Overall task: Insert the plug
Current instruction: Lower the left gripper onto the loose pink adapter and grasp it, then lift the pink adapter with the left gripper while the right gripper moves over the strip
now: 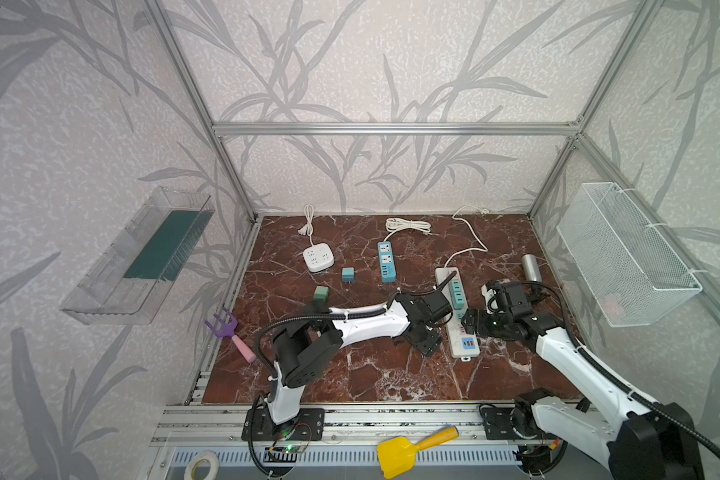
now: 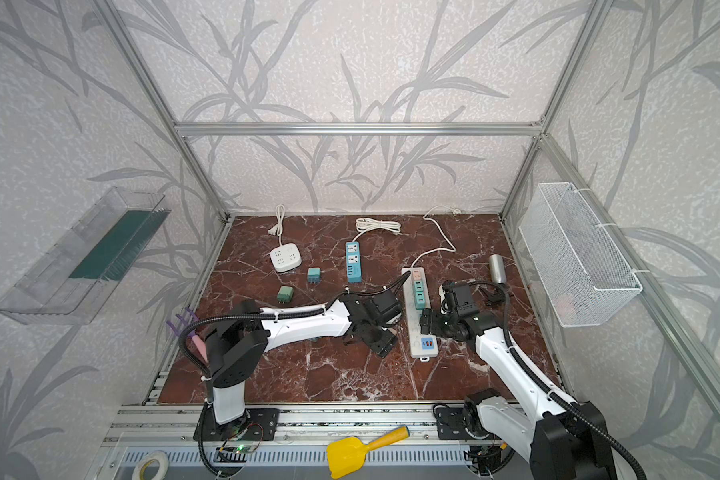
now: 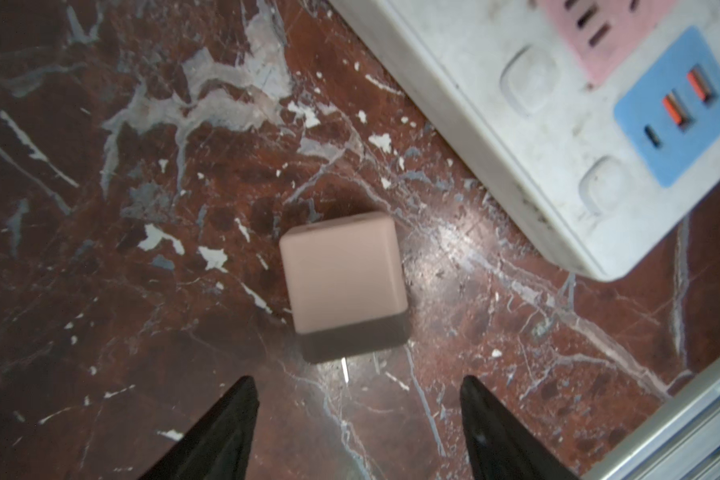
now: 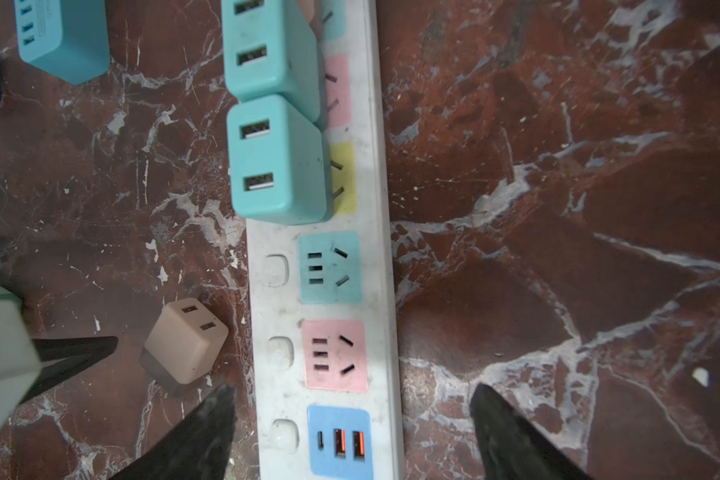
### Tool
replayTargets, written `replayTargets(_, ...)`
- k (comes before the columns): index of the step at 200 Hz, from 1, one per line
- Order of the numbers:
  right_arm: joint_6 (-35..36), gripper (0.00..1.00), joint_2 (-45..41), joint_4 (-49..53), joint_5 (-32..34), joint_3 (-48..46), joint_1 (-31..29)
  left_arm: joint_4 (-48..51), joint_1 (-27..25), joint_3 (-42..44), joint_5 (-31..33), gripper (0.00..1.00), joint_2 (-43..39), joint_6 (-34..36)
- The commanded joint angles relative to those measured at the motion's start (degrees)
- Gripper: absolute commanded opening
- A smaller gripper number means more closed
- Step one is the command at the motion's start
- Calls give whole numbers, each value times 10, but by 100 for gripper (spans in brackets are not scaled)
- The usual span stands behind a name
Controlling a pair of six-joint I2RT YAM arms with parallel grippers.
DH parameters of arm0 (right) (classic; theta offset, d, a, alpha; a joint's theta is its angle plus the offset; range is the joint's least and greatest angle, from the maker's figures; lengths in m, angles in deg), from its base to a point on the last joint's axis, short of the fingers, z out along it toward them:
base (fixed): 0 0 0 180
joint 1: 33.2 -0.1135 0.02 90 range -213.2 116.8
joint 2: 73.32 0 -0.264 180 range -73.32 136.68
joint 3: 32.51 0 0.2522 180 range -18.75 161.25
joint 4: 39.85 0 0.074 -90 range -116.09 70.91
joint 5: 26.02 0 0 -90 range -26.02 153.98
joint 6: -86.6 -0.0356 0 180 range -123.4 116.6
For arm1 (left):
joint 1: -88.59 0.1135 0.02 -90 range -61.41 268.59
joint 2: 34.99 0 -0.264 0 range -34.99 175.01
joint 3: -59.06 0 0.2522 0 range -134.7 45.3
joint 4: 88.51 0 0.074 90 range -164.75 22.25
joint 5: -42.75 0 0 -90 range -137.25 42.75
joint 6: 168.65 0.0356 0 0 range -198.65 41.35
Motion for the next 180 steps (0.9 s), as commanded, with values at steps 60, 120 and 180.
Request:
replayTargets(60,-5,83,-10,15,2,-2,2,-28,-1,-32,54,61,51,0)
replayTargets(120,-13,83,-15,5,-9,-21,1,-49,0,-27,67,51,55,13)
replayTargets(180,-6,83,6,2,-21,-13,1,-67,2,-32,68,42,54,32)
